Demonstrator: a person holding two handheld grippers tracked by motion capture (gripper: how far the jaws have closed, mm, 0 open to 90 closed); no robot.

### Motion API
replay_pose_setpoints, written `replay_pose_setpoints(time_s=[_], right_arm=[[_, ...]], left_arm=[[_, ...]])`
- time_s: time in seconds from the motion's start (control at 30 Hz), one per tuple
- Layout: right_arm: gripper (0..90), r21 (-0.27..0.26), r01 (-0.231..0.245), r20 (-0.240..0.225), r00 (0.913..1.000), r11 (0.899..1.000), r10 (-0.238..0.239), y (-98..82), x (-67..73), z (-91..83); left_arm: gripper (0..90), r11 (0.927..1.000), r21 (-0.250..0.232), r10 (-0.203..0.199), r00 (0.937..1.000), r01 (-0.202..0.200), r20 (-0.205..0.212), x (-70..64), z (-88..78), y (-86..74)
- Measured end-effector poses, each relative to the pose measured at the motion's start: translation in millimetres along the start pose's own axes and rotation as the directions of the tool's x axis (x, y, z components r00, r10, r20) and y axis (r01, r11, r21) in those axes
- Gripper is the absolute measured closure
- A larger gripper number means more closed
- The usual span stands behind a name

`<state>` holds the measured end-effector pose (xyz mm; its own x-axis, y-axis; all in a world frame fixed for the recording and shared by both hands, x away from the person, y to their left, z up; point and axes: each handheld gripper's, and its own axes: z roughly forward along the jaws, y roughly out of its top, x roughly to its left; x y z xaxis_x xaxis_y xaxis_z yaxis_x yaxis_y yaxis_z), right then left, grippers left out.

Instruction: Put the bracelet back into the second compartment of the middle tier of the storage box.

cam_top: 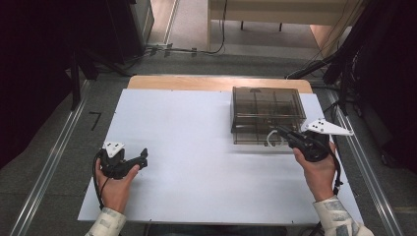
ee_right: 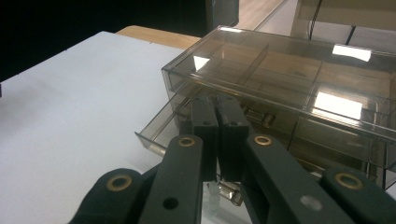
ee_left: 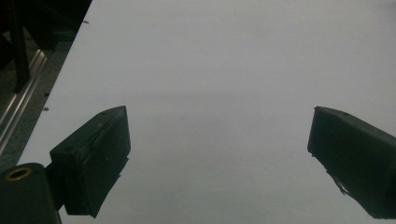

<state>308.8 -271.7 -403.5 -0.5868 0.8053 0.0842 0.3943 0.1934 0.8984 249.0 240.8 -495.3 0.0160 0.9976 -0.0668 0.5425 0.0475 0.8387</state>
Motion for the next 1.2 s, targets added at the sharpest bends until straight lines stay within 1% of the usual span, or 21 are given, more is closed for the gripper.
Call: replay_pose_setpoints(time_s=[0.57,0.73,0.9,1.2], right_arm=[[85.7,0.001,-0.014,0.034,0.9993,1.0,0.014,1.4,-8.6,14.9],[85.7,0.003,-0.019,0.04,0.999,1.0,0.019,1.1,-10.4,18.6],[85.7,-0.007,-0.026,0.042,0.9988,1.0,0.027,2.6,-12.0,21.2],[85.7,0.0,-0.034,0.047,0.9983,0.999,0.034,4.0,-14.3,29.9]], left_arm=[[6.5,1.0,0.002,-0.001,1.0,0.001,0.0,0.6,-0.1,0.1],[6.5,1.0,0.002,-0.002,1.0,0.002,0.002,0.6,0.1,0.1],[6.5,1.0,0.002,-0.004,1.0,0.004,0.004,0.6,0.2,0.0],[6.5,1.0,0.003,-0.005,1.0,0.005,0.003,1.2,0.1,0.0]])
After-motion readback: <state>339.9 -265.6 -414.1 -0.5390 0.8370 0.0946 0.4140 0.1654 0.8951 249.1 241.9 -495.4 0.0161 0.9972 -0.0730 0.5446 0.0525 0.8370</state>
